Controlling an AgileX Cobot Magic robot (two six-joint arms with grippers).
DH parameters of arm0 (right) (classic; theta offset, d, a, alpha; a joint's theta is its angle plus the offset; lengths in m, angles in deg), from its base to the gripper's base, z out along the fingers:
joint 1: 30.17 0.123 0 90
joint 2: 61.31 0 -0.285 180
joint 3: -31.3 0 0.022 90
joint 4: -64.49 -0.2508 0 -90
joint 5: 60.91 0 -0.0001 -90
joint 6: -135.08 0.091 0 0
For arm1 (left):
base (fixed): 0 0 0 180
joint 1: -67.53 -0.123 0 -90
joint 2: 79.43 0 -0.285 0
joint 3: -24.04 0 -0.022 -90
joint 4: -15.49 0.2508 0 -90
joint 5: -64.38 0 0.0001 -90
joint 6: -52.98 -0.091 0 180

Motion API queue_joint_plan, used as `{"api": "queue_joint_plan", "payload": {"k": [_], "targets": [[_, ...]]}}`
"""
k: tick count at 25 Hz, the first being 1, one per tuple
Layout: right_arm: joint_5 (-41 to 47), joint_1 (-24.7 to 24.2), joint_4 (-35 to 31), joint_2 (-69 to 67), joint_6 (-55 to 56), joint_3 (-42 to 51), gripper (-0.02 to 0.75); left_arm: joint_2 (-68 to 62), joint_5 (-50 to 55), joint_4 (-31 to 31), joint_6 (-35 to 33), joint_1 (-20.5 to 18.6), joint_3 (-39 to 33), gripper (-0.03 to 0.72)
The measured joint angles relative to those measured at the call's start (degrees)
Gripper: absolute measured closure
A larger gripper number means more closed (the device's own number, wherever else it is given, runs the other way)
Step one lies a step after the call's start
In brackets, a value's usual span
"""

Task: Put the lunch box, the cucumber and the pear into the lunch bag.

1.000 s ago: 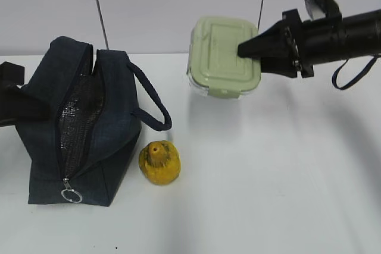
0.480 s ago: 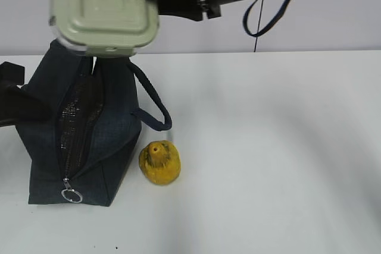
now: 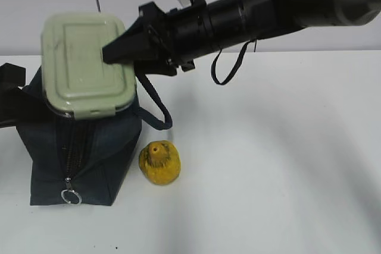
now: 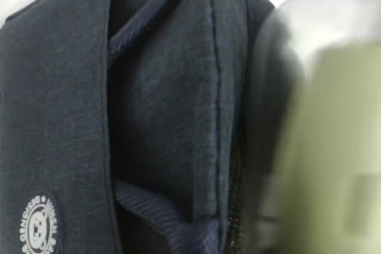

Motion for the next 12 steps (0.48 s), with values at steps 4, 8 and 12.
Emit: {"api": "queue_joint_plan", "payload": {"k": [4, 8, 12], "targets": [[-2.43, 0.0, 5.46, -1.94, 1.97, 0.0, 0.362, 0.0, -0.05, -0.17, 0.0, 0.0, 0.0, 0.707], [-6.18, 0.0, 8.3, -1.94, 5.09, 0.0, 0.362, 0.0, -0.05, -0.28, 0.0, 0.0, 0.0, 0.707], [-10.36, 0.04, 11.34, -1.94, 8.61, 0.0, 0.362, 0.0, 0.0, -0.52, 0.0, 0.0, 0.0, 0.707]]}}
